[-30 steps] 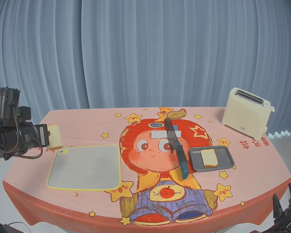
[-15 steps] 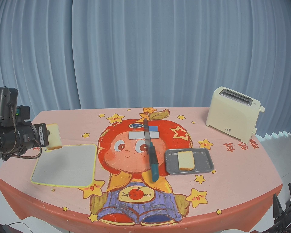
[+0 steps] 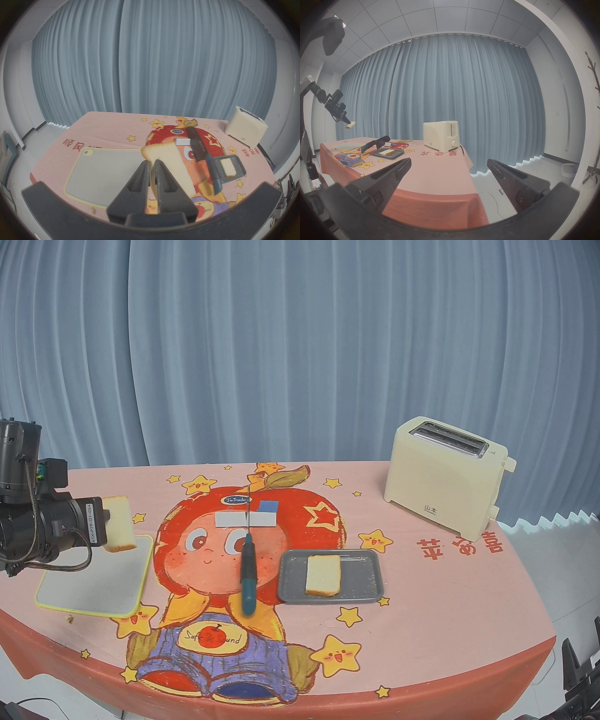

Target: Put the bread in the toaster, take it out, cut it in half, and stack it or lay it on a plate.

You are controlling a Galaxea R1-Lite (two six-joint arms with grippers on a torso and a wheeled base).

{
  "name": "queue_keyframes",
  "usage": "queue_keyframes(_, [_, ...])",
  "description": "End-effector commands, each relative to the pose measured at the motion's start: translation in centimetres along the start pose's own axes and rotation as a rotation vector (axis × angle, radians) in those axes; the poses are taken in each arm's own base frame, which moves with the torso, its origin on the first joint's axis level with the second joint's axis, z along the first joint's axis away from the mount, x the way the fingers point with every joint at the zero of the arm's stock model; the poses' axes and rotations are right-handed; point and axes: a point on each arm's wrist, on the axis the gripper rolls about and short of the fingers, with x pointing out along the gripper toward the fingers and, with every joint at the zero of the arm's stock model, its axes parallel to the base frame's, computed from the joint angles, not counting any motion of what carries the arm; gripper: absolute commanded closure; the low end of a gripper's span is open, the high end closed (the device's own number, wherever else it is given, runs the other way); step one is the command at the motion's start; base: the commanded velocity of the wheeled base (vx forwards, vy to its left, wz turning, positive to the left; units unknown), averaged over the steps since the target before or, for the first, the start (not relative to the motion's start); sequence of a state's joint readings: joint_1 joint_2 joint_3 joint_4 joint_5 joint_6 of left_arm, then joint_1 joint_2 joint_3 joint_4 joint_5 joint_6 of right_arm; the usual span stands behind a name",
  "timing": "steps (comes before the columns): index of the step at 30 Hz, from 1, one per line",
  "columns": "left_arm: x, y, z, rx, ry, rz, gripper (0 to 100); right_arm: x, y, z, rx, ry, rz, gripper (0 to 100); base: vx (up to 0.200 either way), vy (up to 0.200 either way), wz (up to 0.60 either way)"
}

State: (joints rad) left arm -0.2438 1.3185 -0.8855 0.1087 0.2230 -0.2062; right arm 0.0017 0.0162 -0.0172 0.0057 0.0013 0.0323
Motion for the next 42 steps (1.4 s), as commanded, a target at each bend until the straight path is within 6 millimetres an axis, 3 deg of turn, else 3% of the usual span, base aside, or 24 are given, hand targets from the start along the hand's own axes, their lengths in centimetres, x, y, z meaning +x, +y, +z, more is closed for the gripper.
queue_keyframes(1, [-0.4,-1.5,-0.2,0.033,0.004,-0.067,100,0.0,0.0,-0.4,0.000,-0.002,0.000,0,0.000,0.000,0.00])
queue_keyframes(3, [-0.4,-1.6,-0.3,0.036,0.004,-0.072,100,0.0,0.0,-0.4,0.000,-0.002,0.002,0,0.000,0.000,0.00])
queue_keyframes(8, [-0.8,-4.4,-0.7,0.078,0.024,-0.204,100,0.0,0.0,-0.4,0.000,-0.002,0.002,0,0.000,0.000,0.00])
queue_keyframes(10, [-0.8,-4.4,-0.7,0.078,0.024,-0.204,100,0.0,0.0,-0.4,0.000,-0.002,0.002,0,0.000,0.000,0.00])
queue_keyframes(11, [0.7,-5.8,-0.1,0.089,0.047,-0.209,100,0.0,0.0,-0.4,0.000,-0.002,0.000,0,0.000,0.000,0.00])
queue_keyframes(14, [2.2,-6.8,0.5,0.098,0.059,-0.208,100,0.0,0.0,-0.4,0.000,-0.002,0.000,0,0.000,0.000,0.00])
queue_keyframes(17, [3.0,-8.2,0.2,0.125,0.083,-0.233,100,0.0,0.0,-0.4,0.000,-0.002,0.000,0,0.000,0.000,0.00])
queue_keyframes(28, [8.8,-12.2,0.1,0.161,0.159,-0.232,100,0.0,0.0,-0.4,0.000,-0.002,0.000,0,0.000,0.000,0.00])
queue_keyframes(33, [10.2,-13.5,0.0,0.172,0.171,-0.242,100,0.0,0.0,-0.5,0.000,0.000,0.000,0,0.000,0.000,0.00])
queue_keyframes(42, [12.5,-15.7,-2.1,0.216,0.252,-0.288,100,0.0,0.0,-0.4,0.000,-0.002,0.000,0,0.000,0.000,0.00])
